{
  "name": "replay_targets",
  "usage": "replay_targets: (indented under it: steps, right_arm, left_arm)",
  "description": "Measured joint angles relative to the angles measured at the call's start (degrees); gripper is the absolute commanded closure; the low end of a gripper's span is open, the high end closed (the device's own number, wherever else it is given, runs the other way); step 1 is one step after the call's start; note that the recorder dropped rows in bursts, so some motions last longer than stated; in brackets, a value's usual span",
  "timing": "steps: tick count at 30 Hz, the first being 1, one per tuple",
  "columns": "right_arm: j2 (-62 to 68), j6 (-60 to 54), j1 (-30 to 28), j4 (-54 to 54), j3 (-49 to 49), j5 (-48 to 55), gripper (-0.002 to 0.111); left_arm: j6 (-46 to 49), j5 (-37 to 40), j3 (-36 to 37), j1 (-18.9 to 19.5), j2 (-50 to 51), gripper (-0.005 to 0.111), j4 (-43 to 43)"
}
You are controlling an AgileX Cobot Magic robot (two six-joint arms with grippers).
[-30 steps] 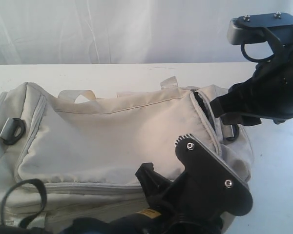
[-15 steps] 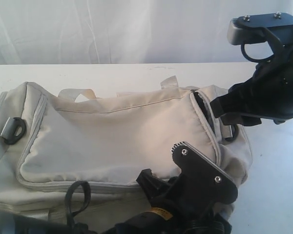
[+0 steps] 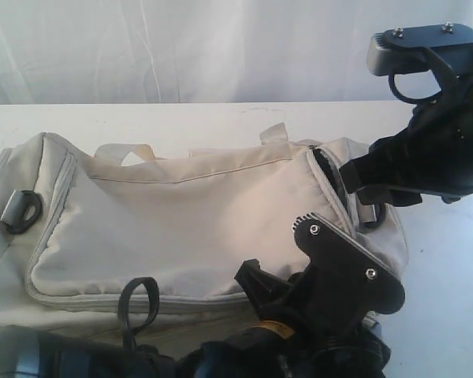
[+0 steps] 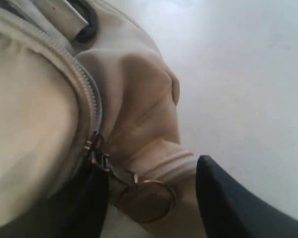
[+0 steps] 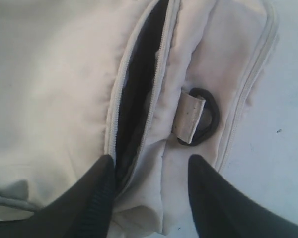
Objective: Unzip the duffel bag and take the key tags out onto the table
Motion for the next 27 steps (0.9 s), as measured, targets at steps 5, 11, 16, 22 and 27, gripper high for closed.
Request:
replay_targets:
  steps: [5, 11, 16, 22, 27]
  right_arm:
    - [0.0, 0.0, 0.0, 0.0, 0.2, -0.1, 0.064]
    - [0.0, 0.0, 0.0, 0.1, 0.2, -0.1, 0.064]
    - [0.0, 0.0, 0.0, 0.1, 0.2, -0.1, 0.064]
    - [0.0, 0.0, 0.0, 0.1, 0.2, -0.1, 0.064]
    - [0.0, 0.0, 0.0, 0.1, 0.2, -0.1, 0.064]
  left_arm:
    - [13.8, -0.4, 0.0, 0.0, 0.0, 0.065, -15.3]
    - [20.0, -1.8, 0.0, 0.0, -0.9, 0.065, -18.8]
    - [18.9, 0.0, 0.0, 0.0, -1.4, 0.065, -15.4]
    - [15.3, 1.0, 0.0, 0.0, -1.4, 0.038, -10.7]
    - [11.8, 0.5, 0.0, 1.3, -1.2, 0.043, -9.2]
